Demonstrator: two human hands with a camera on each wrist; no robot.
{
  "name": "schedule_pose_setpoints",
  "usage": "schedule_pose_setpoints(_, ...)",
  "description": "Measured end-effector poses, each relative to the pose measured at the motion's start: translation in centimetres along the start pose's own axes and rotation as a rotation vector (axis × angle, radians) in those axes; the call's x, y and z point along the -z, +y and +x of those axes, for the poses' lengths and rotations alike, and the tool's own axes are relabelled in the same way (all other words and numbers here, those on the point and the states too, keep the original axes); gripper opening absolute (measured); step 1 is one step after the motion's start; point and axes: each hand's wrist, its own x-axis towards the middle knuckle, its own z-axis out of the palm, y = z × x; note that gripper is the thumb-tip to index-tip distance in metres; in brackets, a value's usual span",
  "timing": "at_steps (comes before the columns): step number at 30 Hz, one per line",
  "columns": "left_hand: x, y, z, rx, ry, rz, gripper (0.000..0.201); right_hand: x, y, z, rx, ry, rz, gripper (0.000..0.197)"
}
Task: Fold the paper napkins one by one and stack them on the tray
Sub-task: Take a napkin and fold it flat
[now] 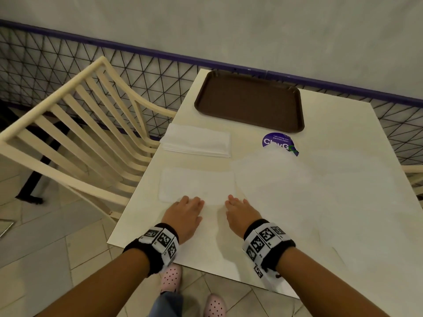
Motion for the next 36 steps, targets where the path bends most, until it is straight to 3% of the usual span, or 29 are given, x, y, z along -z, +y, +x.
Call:
schedule_pose_setpoints(4,0.0,-2.9,-2.3,0.109,0.039,0.018,0.047,0.6,-0.3,0.4,-0.024,0.008,-0.056,0.039)
schedule_pose_setpoints(8,0.0,-5.4,-3.8,0.15,-0.032,0.013,0.047,1.9,-1.0,0.4,-0.019,0.057,-0.136,0.032)
schedule_pose_setpoints(12,2.0,-5.5,-1.9,0.137,-0.111,0.026,0.057,3.4,-1.7,1.0,0.019,0.062,-0.173,0.034)
schedule_pose_setpoints(18,2.5,-4.8,2.5,0.082,-0.262,0.043,0.055,3.9,-2.8,2.6,0.023,0.045,-0.169,0.044)
schedule_pose_setpoints(22,3.5,-4.8,3.7,-0.008,-0.206,0.157,0.045,3.4,-3.1,3.3,0.006,0.087,-0.249,0.039)
schedule_pose_setpoints(26,4.6,-6.8,4.6,-0.091,-0.374,0.089,0.046,4.8,-2.1,4.0,-0.044,0.198,-0.28,0.032)
schedule_pose_setpoints(27,5.4,-7.5,5.0,-0.111,-0.37,0.049,0.046,5.7,-1.6,4.1,-0.06,0.282,-0.279,0.032)
schedule_pose_setpoints(30,7.4,-9.7,6.9,-0.18,-0.315,0.007,0.043,9.5,-0.3,4.5,-0.087,0.259,-0.206,0.028)
schedule_pose_setpoints(36,13.7,-14.8,12.4,-0.141,-0.096,0.216,0.049,16.6,1.6,7.7,-0.22,0.436,-0.148,0.042)
